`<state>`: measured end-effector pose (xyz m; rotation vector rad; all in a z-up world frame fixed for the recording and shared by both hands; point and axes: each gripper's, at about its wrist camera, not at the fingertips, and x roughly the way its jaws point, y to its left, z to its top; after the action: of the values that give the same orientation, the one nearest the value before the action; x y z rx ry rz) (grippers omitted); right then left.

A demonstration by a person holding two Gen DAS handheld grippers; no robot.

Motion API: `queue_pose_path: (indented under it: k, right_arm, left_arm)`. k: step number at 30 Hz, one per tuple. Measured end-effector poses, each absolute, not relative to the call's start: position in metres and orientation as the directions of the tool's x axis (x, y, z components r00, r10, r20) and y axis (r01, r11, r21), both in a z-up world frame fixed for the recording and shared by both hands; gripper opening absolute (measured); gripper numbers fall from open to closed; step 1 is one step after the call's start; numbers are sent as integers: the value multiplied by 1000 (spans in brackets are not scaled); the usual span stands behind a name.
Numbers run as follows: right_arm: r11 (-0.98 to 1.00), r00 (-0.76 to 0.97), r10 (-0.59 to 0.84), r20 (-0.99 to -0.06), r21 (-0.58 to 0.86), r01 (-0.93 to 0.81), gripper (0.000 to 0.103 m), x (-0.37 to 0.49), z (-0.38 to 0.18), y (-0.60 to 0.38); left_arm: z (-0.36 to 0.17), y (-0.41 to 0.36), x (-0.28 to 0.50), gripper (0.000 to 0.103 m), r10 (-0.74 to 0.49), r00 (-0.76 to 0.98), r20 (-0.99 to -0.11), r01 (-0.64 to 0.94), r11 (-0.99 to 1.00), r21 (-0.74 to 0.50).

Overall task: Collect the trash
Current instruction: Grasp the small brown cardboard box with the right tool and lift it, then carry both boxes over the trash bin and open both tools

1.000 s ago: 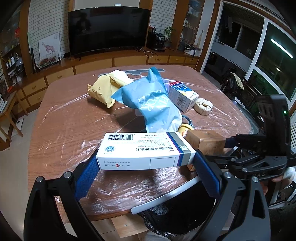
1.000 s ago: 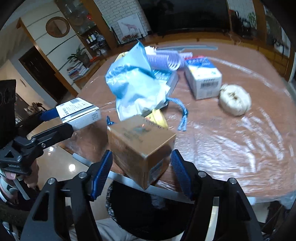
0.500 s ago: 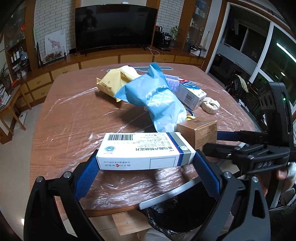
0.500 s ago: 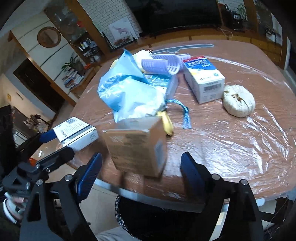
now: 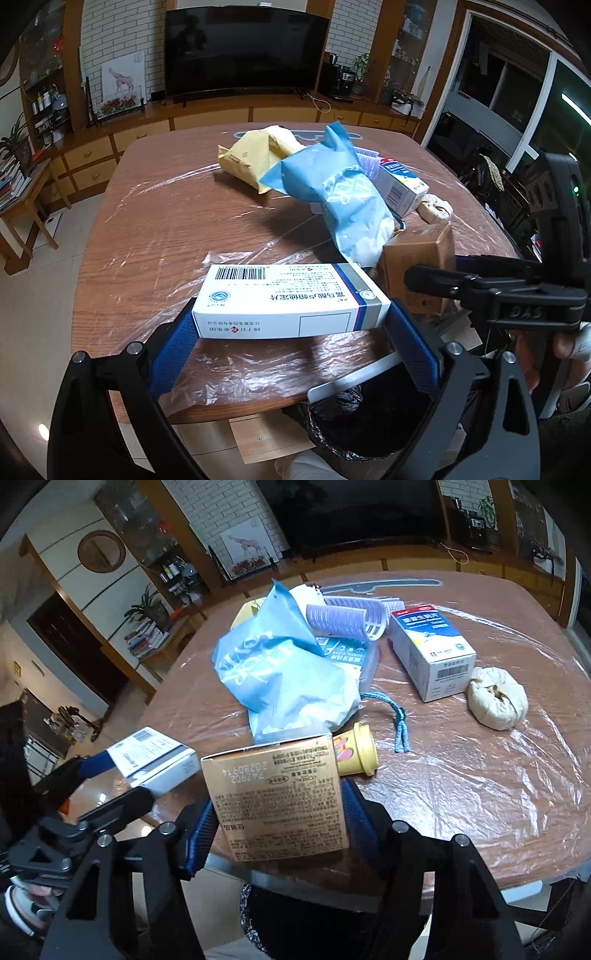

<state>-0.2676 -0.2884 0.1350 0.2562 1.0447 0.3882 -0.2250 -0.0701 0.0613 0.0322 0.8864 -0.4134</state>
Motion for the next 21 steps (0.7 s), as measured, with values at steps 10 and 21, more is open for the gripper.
queue_pose_path:
  k: [10, 21]
  right_arm:
    - [867, 423, 494, -760, 469, -168, 61, -276, 142, -315]
    - [861, 428, 505, -750, 472, -190, 61, -307, 159, -339]
  left_arm:
    - [63, -82, -226, 97, -382, 541, -749, 416, 896, -156]
    - [65, -95, -245, 97, -420, 504, -755, 465, 868, -173]
